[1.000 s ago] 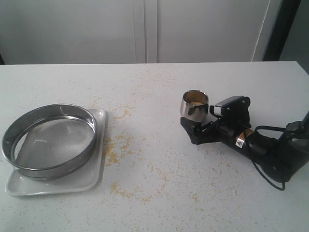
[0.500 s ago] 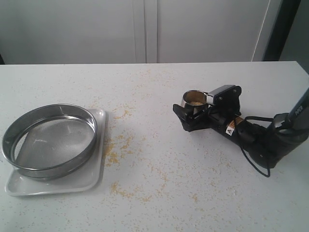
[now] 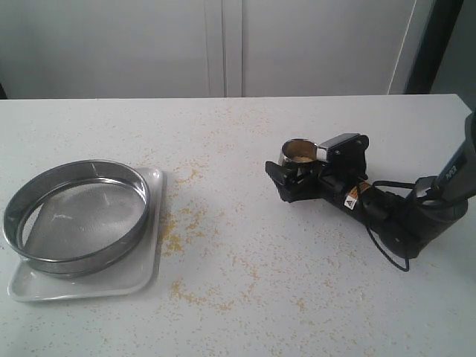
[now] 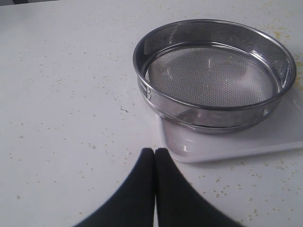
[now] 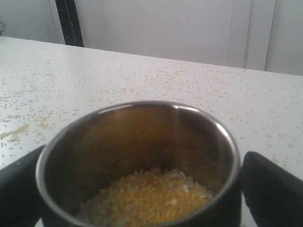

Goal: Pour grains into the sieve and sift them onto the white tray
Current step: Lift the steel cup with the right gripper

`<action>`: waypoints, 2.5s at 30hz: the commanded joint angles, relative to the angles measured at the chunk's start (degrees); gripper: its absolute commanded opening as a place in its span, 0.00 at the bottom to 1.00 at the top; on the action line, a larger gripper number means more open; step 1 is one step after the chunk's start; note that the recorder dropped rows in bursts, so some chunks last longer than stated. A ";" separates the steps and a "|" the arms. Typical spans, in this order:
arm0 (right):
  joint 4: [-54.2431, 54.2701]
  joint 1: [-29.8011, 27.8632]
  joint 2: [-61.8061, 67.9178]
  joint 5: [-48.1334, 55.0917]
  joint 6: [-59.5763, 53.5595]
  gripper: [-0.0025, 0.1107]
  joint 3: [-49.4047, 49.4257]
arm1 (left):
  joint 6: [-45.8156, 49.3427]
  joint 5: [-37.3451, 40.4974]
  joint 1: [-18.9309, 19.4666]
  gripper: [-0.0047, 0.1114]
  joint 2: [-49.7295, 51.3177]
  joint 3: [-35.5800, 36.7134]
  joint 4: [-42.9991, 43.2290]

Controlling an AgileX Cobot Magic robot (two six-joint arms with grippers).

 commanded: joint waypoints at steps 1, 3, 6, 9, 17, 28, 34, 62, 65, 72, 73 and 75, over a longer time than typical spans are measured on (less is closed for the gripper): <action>-0.43 0.04 -0.07 -0.43 0.02 0.88 -0.24 | -0.02 0.00 0.27 0.04 -0.25 0.22 0.00; -0.43 0.04 -0.07 -0.43 -0.28 0.85 -0.24 | -0.02 0.00 0.27 0.04 -0.25 0.22 0.00; -0.43 0.04 -0.07 -0.43 -3.60 0.82 -0.24 | -0.02 0.00 0.27 0.04 -0.25 0.22 0.00; -1.12 0.04 -0.07 -0.01 -4.89 0.74 -0.24 | -0.02 0.00 0.27 0.04 -0.25 0.22 0.00; -5.93 0.04 -0.07 5.27 -4.46 0.11 -0.24 | -0.02 0.00 0.27 0.04 -0.25 0.22 0.00; -5.45 0.04 -0.77 4.10 -4.46 0.02 -0.24 | -0.02 0.00 0.27 0.04 -0.25 0.22 0.00; -6.10 0.04 -4.99 4.38 -2.33 0.02 0.33 | -0.02 0.00 0.27 0.04 -0.25 0.22 0.00; -20.89 2.02 -44.25 30.05 23.03 0.02 5.29 | -0.02 0.00 0.27 0.04 -0.25 0.22 0.00; -21.00 4.81 -47.39 32.36 23.89 0.02 5.29 | -0.02 0.00 0.27 0.04 -0.25 0.22 0.00; -21.00 12.16 -48.61 40.15 24.10 0.02 5.19 | -0.02 0.00 0.27 0.04 -0.25 0.22 0.00; -21.00 12.98 -48.61 41.15 24.10 0.02 5.08 | -0.02 0.00 0.27 0.04 -0.25 0.22 0.00; -21.00 14.47 -48.61 43.24 24.10 0.02 4.43 | -0.02 0.00 0.27 0.04 -0.25 0.22 0.00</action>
